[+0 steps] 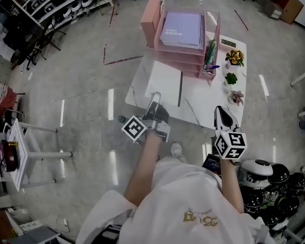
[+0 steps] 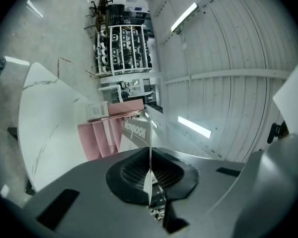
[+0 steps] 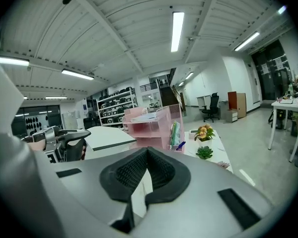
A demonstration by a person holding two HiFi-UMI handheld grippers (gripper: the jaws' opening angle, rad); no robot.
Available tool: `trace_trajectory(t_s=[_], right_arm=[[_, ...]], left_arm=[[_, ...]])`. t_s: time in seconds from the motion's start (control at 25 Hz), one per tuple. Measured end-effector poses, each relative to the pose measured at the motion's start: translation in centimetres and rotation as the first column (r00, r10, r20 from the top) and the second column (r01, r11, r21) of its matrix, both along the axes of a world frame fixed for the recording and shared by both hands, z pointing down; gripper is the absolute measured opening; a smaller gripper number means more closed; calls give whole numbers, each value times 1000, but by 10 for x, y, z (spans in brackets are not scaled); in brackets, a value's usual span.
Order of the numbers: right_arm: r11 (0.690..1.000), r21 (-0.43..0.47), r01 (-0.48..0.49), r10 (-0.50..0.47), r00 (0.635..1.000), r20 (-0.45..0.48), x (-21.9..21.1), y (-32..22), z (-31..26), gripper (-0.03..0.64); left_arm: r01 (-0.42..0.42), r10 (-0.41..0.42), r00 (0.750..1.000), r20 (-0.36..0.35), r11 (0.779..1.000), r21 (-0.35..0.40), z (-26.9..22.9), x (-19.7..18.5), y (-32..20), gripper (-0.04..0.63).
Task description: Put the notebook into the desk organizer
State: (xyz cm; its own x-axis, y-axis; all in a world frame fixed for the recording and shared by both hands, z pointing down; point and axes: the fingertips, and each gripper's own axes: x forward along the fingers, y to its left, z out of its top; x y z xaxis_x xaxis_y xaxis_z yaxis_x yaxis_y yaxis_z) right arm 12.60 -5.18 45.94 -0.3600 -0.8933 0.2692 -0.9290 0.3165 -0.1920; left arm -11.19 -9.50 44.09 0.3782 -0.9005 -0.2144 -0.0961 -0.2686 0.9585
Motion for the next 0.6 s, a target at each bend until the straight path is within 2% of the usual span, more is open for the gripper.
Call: trace_trajectory(t_s=[0.28, 0.6], right_arm=[[999, -16, -35, 34, 999, -32, -2, -34, 2, 9], [999, -20, -47, 46, 998, -41, -7, -53, 5, 9]], left_arm=[[-24, 24, 999, -37, 1000, -6, 9, -6, -43, 25], [-39, 38, 996, -80, 999, -6, 12, -8, -67, 25]])
